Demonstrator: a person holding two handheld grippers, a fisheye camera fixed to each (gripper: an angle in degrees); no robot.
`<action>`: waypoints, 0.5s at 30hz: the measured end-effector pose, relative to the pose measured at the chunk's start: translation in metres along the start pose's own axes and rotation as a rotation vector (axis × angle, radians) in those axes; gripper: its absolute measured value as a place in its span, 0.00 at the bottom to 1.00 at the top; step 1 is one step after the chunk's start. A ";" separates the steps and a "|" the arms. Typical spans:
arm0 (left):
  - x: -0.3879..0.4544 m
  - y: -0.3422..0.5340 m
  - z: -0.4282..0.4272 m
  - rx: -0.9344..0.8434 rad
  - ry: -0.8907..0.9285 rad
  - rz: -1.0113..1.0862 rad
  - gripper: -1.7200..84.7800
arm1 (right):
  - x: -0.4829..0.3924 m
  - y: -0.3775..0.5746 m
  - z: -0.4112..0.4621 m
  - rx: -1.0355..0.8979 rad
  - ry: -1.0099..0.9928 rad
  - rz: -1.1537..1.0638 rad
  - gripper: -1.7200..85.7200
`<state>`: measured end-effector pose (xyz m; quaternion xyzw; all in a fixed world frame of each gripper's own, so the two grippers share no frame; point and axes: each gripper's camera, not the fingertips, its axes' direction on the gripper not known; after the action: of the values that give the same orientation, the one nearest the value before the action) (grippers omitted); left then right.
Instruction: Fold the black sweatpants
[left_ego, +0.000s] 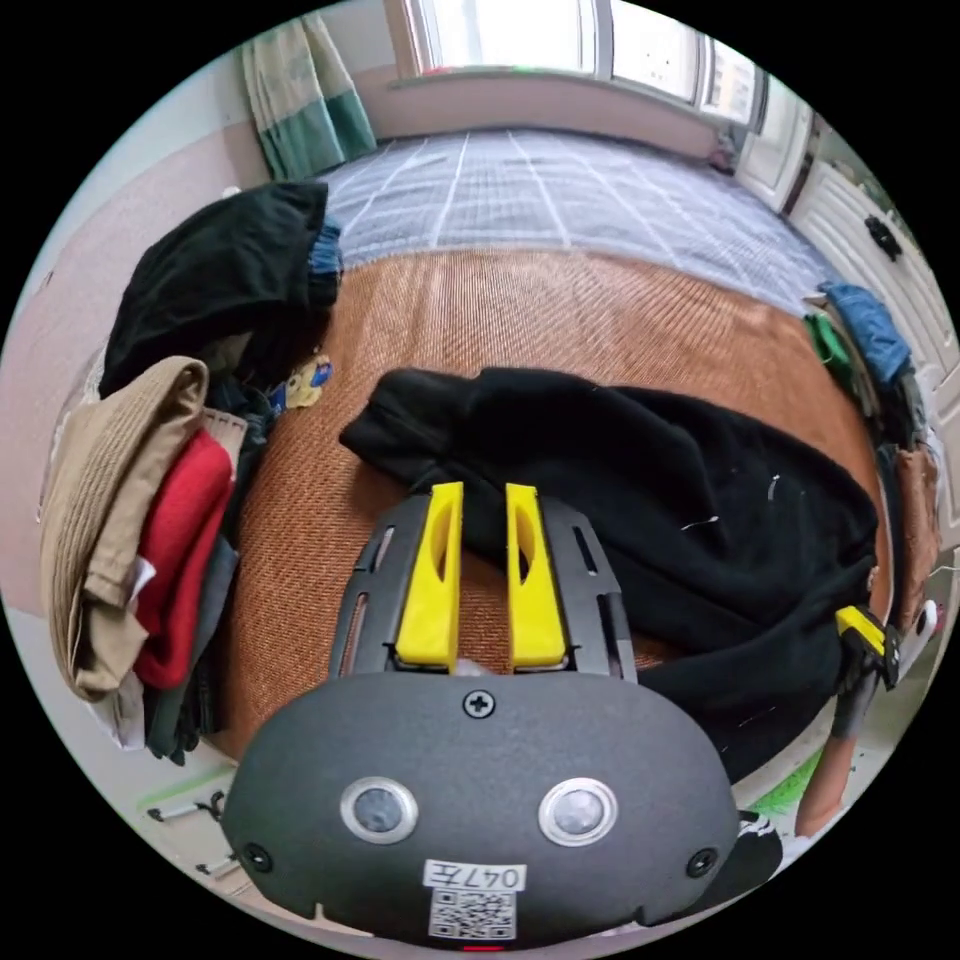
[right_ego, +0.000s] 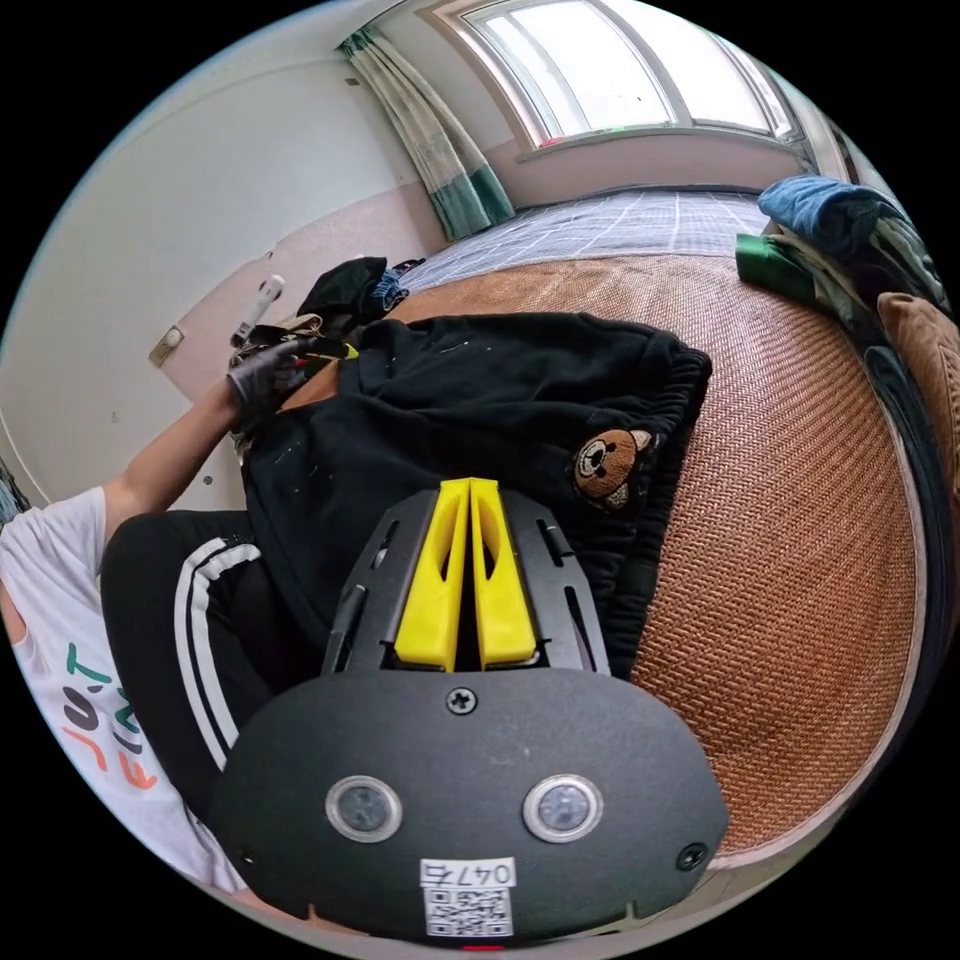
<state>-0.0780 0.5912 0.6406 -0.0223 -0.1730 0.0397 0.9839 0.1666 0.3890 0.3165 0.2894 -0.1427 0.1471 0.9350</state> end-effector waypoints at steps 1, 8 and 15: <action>0.002 0.002 -0.011 0.050 0.014 0.000 0.05 | 0.003 0.000 0.001 0.001 -0.014 0.006 0.01; -0.054 0.070 -0.107 0.261 0.180 -0.010 0.02 | 0.016 0.002 0.007 0.007 -0.068 0.017 0.01; -0.076 0.064 -0.092 0.143 0.194 -0.062 0.09 | 0.021 0.001 0.012 0.006 -0.078 0.012 0.01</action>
<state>-0.1227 0.6452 0.5248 0.0495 -0.0745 0.0194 0.9958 0.1829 0.3870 0.3339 0.2968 -0.1802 0.1418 0.9270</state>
